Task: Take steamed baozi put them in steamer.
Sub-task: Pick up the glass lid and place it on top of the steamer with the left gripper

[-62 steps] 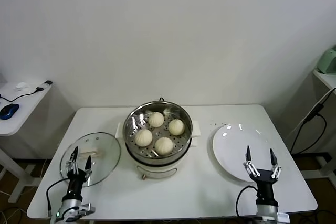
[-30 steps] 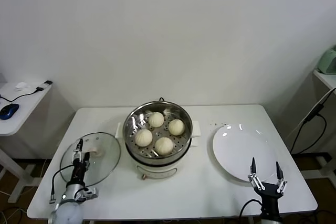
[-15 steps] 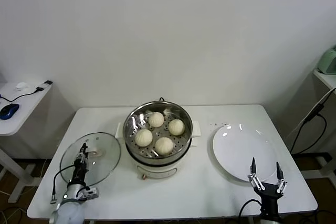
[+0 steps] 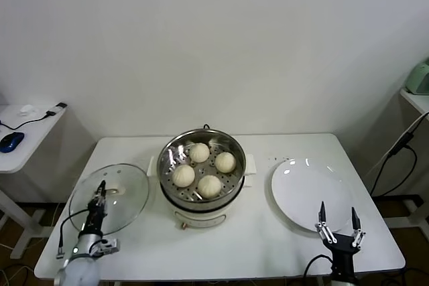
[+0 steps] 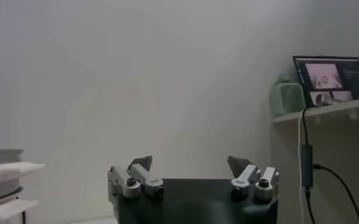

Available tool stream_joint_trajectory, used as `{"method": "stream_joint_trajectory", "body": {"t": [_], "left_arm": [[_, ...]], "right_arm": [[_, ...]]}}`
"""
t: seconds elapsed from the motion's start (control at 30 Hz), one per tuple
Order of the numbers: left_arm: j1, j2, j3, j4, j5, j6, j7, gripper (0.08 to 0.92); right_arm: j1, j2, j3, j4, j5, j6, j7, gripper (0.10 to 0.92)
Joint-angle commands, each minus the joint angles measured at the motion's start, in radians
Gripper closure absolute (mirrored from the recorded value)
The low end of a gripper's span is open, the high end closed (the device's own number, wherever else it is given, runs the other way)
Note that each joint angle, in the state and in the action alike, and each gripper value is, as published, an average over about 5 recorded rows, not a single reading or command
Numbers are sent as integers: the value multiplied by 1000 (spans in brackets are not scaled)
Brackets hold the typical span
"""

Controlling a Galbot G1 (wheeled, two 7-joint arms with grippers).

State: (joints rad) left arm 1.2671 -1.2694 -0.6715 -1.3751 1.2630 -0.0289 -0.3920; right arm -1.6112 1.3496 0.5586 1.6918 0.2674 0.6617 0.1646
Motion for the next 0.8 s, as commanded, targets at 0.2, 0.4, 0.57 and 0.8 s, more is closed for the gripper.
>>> {"method": "stream_joint_trajectory", "body": {"t": [0.2,0.4,0.57,0.8], "left_arm": [[109,158,-143,-515,-122,-19,71,861],[94,195,94,-731,-283,67,207,861],[-33,190,406,-774,-325,221,310,861],[-259,152,712,-717,-274,375,439,861]], "right_arm": [[-1,1,3,1,1,3,0,203],[-1,2,20,4,6,1,4,203],[-2,4,37,3,9,-4,14,203],[-3,5,61,-5,16,-8,19,203]]}}
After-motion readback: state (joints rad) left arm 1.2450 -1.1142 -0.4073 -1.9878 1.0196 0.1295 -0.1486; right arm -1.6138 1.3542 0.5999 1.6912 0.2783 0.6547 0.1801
